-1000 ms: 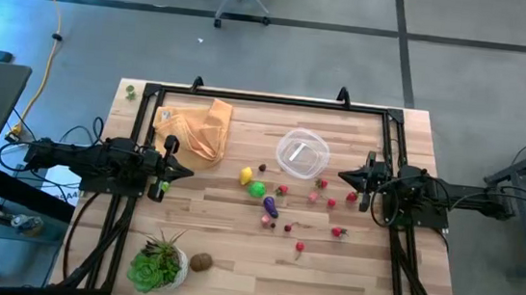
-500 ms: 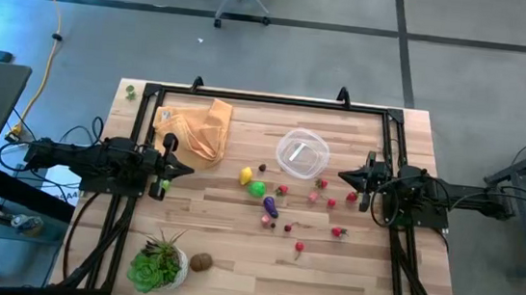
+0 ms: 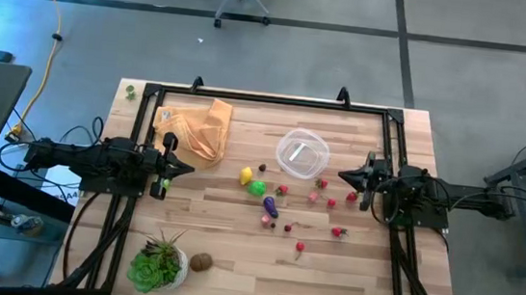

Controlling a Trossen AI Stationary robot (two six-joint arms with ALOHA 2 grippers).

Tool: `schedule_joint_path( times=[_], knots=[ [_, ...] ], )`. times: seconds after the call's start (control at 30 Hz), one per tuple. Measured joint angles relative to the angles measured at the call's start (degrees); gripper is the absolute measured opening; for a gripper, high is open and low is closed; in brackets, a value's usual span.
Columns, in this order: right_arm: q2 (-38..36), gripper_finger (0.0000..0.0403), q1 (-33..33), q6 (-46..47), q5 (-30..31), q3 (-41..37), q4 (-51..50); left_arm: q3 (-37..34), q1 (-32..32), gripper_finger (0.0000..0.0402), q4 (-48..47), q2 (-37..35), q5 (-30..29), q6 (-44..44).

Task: Pick and placing Produce into tupperware
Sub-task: Adjust the transparent container

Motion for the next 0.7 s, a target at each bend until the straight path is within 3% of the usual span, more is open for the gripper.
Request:
schedule_joint_path(
  times=[0.33,0.5,0.7],
  knots=[
    [0.0,0.0,0.0,6.2,0.2,0.0,12.9,0.0,0.0,0.0003,0.4,0.0,-3.4,-0.5],
    [0.0,0.0,0.0,7.2,-3.1,0.0,22.7,0.0,0.0,0.0003,0.8,0.0,-3.3,-4.0],
    [0.0,0.0,0.0,5.0,-10.5,2.4,26.2,0.0,0.0,0.0003,15.1,0.0,2.0,2.7]
  ],
)
